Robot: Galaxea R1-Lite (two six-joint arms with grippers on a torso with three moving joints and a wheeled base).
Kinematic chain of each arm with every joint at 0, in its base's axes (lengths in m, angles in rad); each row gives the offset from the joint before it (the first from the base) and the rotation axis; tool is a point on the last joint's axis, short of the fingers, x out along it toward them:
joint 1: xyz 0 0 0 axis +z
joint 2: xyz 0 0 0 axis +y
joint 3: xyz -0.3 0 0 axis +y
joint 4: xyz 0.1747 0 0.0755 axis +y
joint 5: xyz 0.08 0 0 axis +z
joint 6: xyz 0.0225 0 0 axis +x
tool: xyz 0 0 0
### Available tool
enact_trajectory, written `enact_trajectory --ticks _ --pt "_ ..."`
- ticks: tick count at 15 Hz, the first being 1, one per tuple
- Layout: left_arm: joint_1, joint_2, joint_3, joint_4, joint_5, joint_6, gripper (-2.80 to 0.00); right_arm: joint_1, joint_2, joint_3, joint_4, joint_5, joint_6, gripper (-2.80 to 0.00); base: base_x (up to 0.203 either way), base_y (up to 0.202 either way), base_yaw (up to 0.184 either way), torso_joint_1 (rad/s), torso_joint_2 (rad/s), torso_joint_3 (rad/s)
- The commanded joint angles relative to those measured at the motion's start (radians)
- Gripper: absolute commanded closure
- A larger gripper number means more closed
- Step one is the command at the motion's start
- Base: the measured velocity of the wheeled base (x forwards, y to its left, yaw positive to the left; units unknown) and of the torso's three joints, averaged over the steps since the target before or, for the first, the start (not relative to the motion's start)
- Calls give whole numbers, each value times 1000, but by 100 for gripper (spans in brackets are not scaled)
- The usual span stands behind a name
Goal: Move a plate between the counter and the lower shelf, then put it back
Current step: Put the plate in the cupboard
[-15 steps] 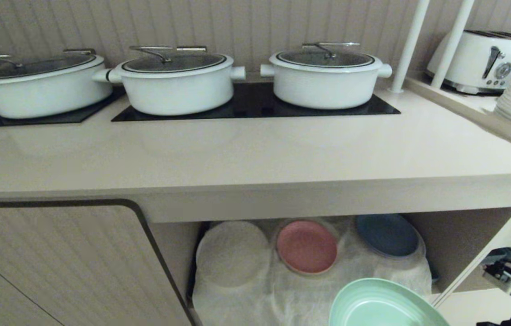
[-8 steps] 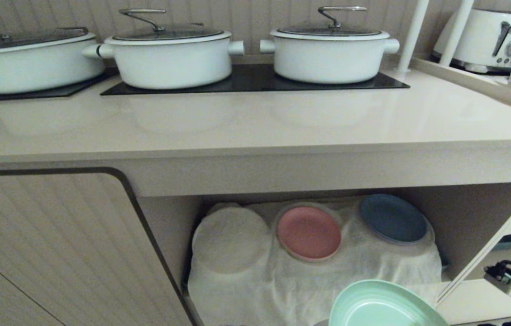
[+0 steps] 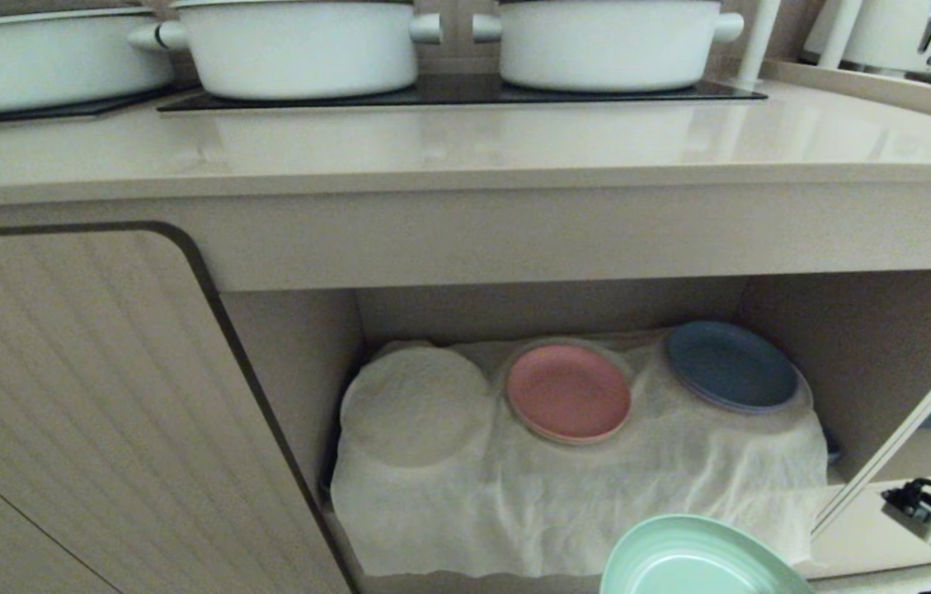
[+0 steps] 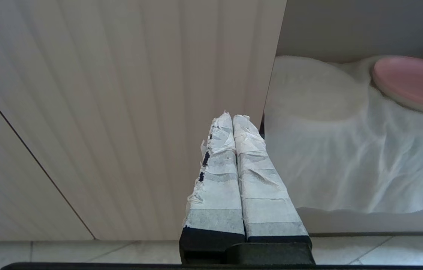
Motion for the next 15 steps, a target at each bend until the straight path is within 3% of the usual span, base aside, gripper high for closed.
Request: enact_trajectory --ticks 1,5,15 --pt "0 0 0 -1 0 -1 0 0 0 2 1 2 2 0 0 0 0 -137 452 321" --pt "0 0 0 -1 0 -1 0 0 0 2 1 2 2 0 0 0 0 -83 313 231" --pt "0 0 0 -1 0 -1 0 0 -1 6 1 2 2 0 0 0 0 -2 15 13"
